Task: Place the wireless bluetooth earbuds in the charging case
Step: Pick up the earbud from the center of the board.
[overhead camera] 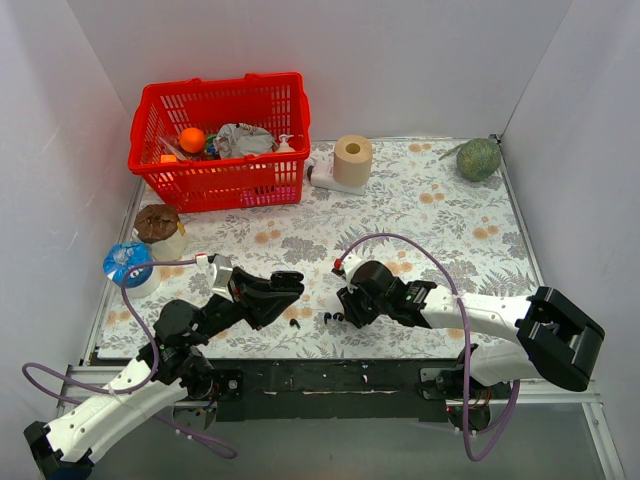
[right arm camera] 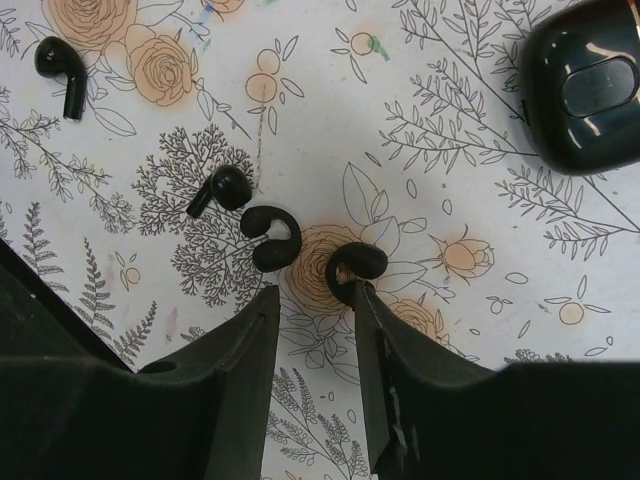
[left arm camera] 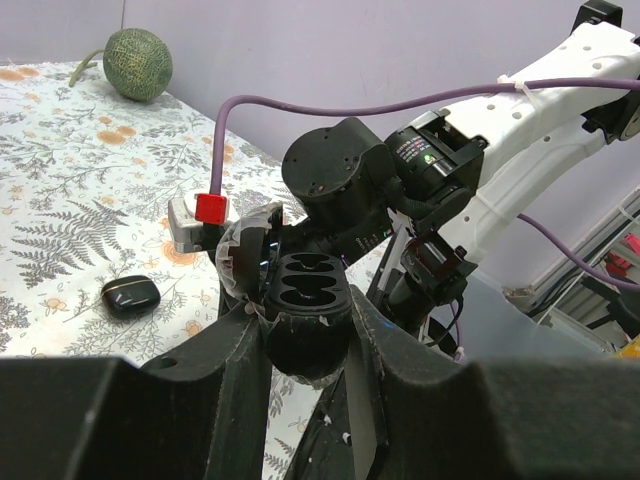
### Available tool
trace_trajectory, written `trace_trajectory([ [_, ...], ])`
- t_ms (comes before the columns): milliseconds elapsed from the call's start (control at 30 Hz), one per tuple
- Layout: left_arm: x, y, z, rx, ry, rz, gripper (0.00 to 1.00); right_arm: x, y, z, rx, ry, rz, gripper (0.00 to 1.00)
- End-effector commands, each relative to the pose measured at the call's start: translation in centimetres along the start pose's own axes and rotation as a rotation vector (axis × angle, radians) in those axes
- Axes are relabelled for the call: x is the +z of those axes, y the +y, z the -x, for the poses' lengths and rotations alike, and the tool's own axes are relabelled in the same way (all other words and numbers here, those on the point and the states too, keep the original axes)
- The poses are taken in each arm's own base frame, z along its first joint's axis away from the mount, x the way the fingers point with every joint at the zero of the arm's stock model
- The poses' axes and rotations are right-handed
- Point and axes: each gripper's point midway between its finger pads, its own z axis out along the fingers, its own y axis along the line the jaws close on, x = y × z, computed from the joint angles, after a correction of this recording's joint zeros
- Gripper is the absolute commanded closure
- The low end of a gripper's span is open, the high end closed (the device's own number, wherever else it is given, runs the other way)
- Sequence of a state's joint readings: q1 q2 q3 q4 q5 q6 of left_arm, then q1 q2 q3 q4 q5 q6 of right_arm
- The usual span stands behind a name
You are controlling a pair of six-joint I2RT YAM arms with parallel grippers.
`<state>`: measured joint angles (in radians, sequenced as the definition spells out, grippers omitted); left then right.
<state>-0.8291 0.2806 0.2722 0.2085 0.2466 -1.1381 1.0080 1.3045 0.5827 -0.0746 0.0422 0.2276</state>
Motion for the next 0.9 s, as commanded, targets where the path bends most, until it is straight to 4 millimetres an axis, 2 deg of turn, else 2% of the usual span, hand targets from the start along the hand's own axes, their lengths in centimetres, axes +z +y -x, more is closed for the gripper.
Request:
trace_trajectory([
  [0, 0.0, -0.3, 0.7, 0.001, -0.01, -0.003, 1.0, 0.1, -0.8, 1.4, 0.016, -0.037, -0.045, 0.56],
  [267, 0.0, -0.2, 0.6, -0.005, -0.007, 0.002, 1.0, 0.2, -1.8, 1.3, 0.028, -0.03, -0.087, 0.6],
  [867, 0.1, -0.3, 0.5, -0.01, -0.004, -0.001, 1.0, 0.0, -2.9, 1.2, 0.043, -0.033, -0.147, 0.8],
])
